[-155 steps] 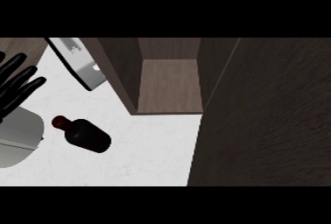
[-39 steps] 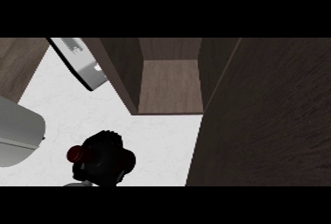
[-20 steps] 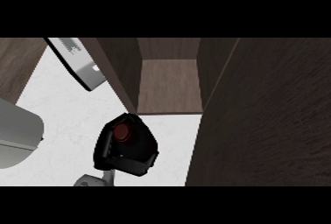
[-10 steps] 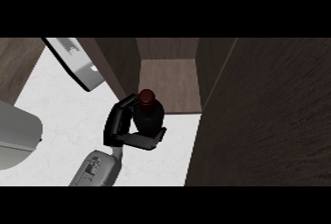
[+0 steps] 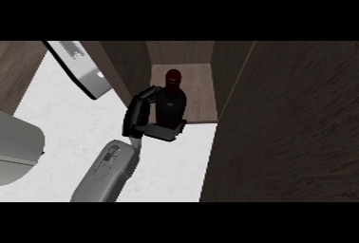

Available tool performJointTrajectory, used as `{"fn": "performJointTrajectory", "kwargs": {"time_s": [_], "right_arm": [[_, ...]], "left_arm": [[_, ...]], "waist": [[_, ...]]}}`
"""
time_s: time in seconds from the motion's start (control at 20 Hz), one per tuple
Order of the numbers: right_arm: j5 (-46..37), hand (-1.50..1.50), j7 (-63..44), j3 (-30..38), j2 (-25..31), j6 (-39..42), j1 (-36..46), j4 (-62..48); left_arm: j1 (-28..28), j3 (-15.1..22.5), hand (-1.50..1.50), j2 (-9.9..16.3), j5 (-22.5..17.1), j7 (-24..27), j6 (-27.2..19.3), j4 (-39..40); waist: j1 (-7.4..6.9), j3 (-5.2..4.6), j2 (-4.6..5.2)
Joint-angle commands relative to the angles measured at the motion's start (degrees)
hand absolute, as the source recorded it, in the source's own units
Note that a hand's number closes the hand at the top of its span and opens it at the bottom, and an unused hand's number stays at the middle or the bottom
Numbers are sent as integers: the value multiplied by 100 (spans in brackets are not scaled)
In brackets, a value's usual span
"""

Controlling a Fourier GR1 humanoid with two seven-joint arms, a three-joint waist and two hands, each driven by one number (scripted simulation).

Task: Pick up the wine, place it into the cabinet and close the cabinet

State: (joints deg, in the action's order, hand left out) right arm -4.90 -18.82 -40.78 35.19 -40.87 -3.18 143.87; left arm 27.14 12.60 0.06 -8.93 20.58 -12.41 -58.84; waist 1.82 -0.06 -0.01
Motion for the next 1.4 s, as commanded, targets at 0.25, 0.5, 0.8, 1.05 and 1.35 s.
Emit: {"fn": "performJointTrajectory", "kwargs": {"time_s": [0.25,0.5,0.8,1.05,1.35], "right_arm": [[-192,-150,-144,-291,85,-10,-494,1055],[-103,-150,-72,-406,219,43,-587,1227],[188,-150,460,-317,68,67,-653,851],[409,-150,402,-28,169,192,-513,787],[495,-150,620,-173,32,243,-585,823]], "left_arm": [[899,178,150,-6,-618,268,-198,1048],[1791,-130,150,-6,-1118,327,-281,1910],[2239,395,150,-6,-1323,487,-637,2807],[2684,362,150,-6,-1271,517,-852,3679],[2938,-63,150,-6,-1714,674,-850,4073]], "waist": [[23,-2,-1],[171,-6,14],[179,5,39],[284,0,105],[376,-2,123]]}}
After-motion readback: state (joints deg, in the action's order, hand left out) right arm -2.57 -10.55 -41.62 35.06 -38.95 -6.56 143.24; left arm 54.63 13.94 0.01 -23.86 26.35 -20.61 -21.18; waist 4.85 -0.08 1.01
